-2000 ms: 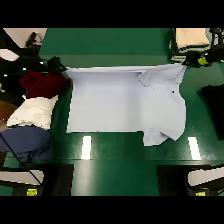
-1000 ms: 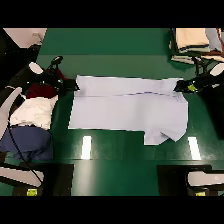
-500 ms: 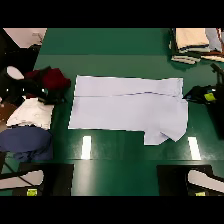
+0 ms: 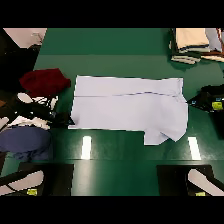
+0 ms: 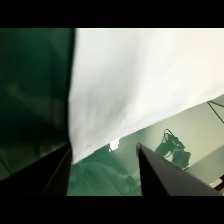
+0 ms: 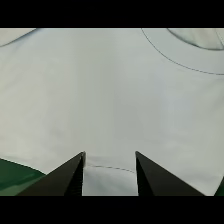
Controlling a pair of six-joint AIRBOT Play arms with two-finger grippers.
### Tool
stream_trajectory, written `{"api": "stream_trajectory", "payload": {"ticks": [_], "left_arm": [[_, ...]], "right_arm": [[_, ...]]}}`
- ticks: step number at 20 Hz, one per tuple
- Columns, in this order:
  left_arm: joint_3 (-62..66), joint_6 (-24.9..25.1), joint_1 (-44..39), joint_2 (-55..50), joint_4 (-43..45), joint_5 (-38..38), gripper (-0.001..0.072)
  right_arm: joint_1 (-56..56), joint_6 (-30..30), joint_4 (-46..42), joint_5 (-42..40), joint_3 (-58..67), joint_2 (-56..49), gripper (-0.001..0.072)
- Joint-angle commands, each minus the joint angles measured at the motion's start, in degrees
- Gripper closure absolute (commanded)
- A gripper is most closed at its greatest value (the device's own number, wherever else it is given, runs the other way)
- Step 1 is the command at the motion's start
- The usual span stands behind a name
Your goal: Fold the shirts.
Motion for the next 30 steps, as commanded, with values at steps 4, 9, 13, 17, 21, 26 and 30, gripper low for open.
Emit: {"api": "stream_trajectory", "payload": {"ticks": [4, 9, 13, 17, 21, 26, 30], "left_arm": [[-1.5, -2.3, -4.5, 0.0, -1.4, 7.1, 0.0676], [4.2, -2.1, -4.5, 0.0, -1.4, 4.2, 0.0677], [6.3, -2.1, -4.5, 0.0, -1.6, 3.6, 0.0677], [6.3, -2.1, -4.5, 0.0, -1.7, 3.6, 0.0677], [6.3, -2.1, -4.5, 0.0, -2.5, 3.7, 0.0676], [6.3, -2.0, -4.5, 0.0, -2.8, 3.8, 0.0677], [6.4, -1.6, -4.5, 0.9, -1.7, 2.6, 0.0678]], "right_arm": [[-2.2, -0.2, -0.5, 5.2, -0.4, 0.6, 0.0353], [-8.7, 6.8, -16.9, 13.8, -1.6, 0.6, 0.0386], [-10.3, 7.9, -12.1, 13.4, -12.6, 0.6, 0.0126], [-10.3, 8.6, -5.7, 9.9, -23.1, 0.6, 0.0166], [-10.2, 8.4, -4.1, 5.3, -27.7, 0.6, 0.0245], [-10.2, 5.0, -3.9, 3.3, -27.9, 0.6, 0.0562], [-10.2, 3.0, -4.2, 4.3, -27.9, 2.0, 0.0693]]}}
